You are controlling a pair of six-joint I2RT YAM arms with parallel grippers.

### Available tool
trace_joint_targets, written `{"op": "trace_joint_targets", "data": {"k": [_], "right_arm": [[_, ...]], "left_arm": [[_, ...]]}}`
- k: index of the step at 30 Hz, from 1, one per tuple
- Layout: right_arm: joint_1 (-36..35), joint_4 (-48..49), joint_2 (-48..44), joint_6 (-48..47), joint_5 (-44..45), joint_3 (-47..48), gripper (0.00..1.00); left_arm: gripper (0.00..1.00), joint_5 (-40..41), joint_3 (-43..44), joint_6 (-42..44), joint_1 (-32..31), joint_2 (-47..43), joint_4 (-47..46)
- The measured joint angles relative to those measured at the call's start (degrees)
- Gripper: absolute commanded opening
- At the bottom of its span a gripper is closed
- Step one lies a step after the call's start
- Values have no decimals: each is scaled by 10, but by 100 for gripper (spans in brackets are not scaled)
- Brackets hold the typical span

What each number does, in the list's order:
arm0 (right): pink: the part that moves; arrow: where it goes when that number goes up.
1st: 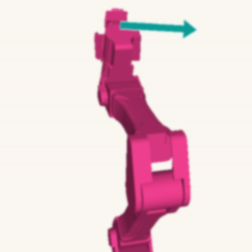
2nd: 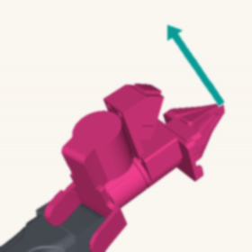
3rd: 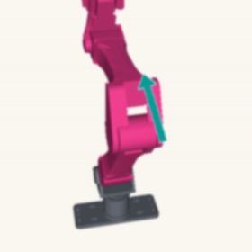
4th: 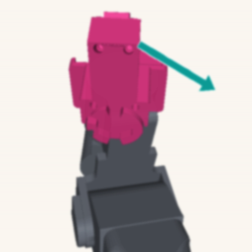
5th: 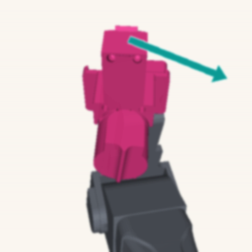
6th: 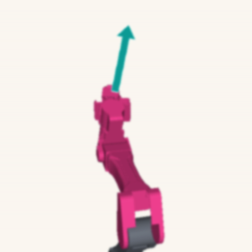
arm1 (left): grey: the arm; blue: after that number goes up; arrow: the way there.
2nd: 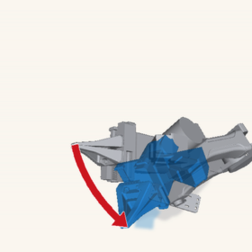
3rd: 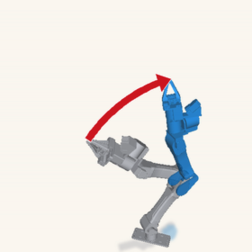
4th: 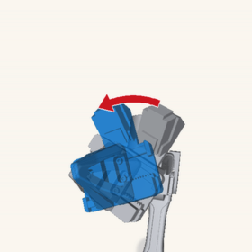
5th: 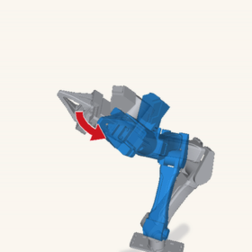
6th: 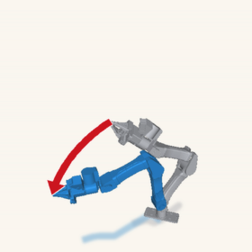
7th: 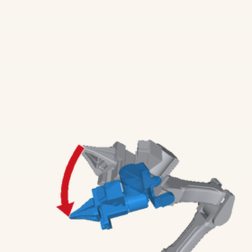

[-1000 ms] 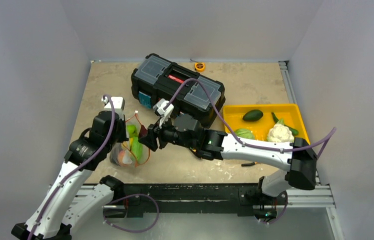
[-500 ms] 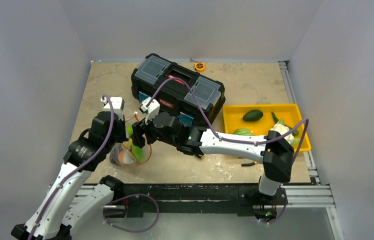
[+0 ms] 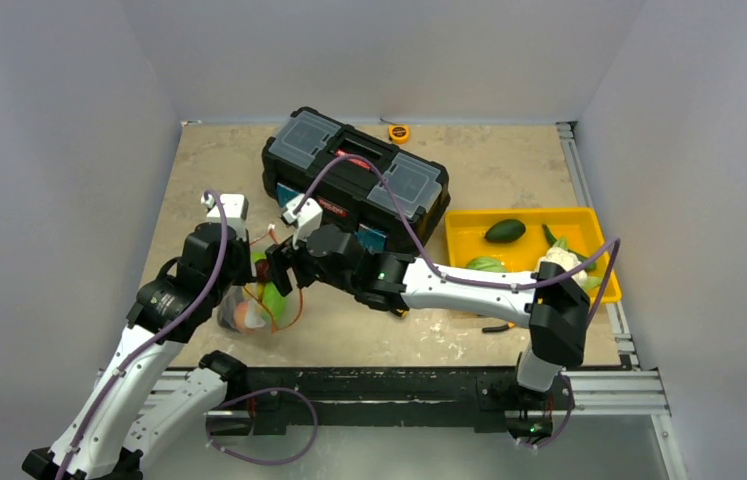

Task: Place the food in the zip-top bag and seal the zipper

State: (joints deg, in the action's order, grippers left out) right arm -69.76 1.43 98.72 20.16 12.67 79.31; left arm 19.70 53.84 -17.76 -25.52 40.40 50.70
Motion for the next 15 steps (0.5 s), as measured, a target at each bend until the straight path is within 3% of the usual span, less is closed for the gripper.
{"op": "trace_joint_targets", "data": {"k": [9,15], "right_arm": [[0,-5,-106,-28,74,-58,71],[0,7,-182,-62,152,-106,80]], "left_arm": [[0,0,0,0,0,2,0],[0,0,0,0,0,3,0]]}}
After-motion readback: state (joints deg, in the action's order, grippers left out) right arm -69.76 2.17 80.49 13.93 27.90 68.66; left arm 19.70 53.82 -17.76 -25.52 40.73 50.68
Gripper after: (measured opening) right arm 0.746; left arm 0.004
